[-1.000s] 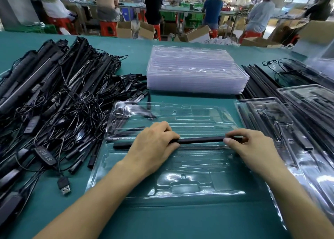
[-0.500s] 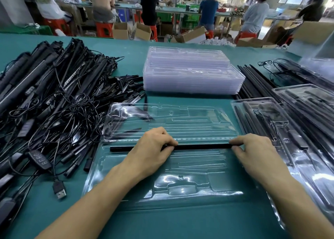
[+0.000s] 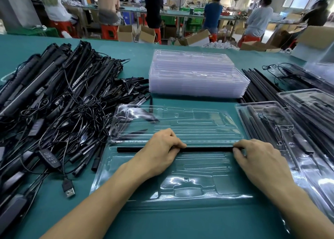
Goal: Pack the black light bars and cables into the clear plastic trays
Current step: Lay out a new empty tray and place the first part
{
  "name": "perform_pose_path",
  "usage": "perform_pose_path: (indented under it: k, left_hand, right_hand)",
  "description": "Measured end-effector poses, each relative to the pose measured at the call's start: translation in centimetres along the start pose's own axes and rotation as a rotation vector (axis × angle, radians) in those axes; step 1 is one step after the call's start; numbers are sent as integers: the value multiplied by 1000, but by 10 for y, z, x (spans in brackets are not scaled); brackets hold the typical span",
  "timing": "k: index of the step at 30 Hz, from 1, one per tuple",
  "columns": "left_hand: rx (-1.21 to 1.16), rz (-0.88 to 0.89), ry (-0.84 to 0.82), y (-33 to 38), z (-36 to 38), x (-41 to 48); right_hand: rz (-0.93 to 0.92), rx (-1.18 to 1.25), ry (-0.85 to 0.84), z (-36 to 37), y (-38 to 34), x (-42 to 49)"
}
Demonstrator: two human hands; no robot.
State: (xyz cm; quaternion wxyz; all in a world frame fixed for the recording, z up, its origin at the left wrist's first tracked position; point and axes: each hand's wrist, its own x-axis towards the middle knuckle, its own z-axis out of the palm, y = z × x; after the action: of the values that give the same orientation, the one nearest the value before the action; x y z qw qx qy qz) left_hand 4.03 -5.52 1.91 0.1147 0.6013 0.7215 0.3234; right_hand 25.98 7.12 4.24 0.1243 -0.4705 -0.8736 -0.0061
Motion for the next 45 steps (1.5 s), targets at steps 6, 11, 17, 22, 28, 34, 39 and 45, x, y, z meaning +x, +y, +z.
perform_pose_path:
  k: [6,11,17,22,28,34,39,45]
  left_hand:
    - [171,1,42,0,-10,-7]
    - [222,-111,36,-3,-18,-4]
    - [266,-212,-52,-8,-29,13]
    - [429,-311,321,-32,-53,63]
    - [627,-537,155,-77,-58,103]
    - [568,-713,199,-86,-62,124]
    - [638,-775,199,-92,-58,131]
    - [727,-714,219,-94,-53,133]
  right_hand:
    - [38,35,-22,0,1,2]
    - [63,87,-39,-6,6,0]
    - [49,113,-12,-4,4,0]
    - [46,131,29,3,5,-2]
    - [47,163,62,5,4,-1]
    - [4,150,30,5,4,-2]
    - [36,149,22,7,4,-2]
    - [37,165,40,12,6,-2]
